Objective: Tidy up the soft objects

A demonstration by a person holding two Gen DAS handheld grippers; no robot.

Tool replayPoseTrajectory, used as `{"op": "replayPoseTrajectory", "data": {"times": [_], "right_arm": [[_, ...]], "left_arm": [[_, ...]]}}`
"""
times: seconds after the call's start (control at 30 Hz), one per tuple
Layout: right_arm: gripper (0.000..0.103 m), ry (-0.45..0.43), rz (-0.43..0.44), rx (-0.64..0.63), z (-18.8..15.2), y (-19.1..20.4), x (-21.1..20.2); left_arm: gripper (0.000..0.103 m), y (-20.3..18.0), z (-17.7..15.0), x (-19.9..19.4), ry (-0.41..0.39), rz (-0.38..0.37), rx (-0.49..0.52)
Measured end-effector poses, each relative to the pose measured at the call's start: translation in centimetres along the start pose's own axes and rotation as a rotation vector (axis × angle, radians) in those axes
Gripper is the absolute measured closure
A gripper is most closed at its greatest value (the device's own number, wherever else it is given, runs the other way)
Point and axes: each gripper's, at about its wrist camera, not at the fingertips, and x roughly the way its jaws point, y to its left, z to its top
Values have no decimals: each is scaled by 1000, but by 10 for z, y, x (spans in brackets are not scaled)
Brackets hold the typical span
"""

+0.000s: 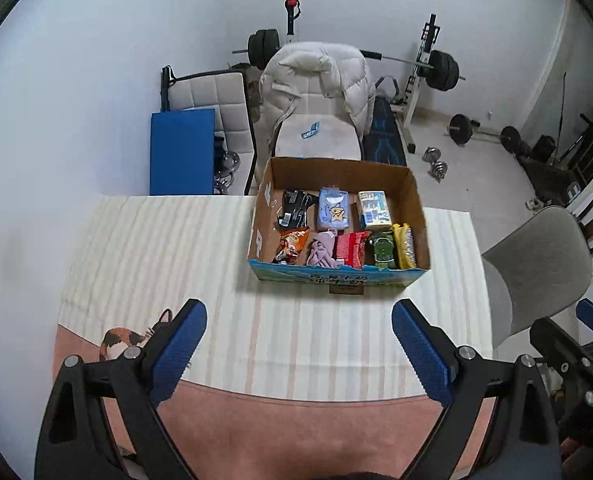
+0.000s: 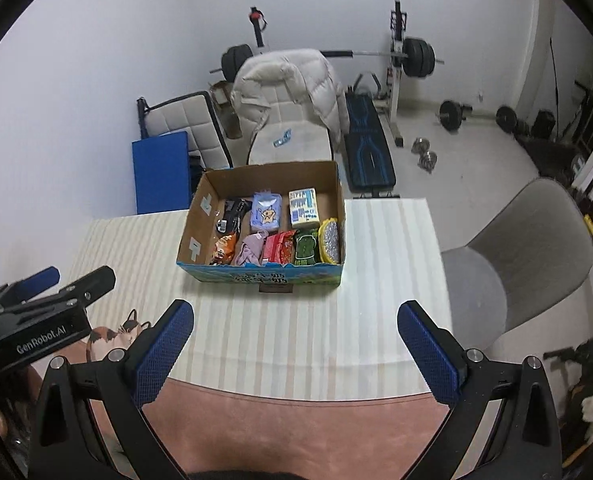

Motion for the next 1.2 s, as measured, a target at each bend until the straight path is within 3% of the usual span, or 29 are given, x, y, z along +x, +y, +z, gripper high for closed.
{"op": "replayPoseTrajectory", "data": {"times": [0.3,0.77,1.2], "right_arm": [[0,-28,-3,-39,-11,10,-44],[0,-119,-65,-11,5,12,-59],[0,-149,-81,-20,7,13,-71]], "left_arm": [[8,-2,-18,-31,-37,14,16],[8,-6,-15,-51,-143,38,24],[8,-7,-14,-53,-155,35,17]]}}
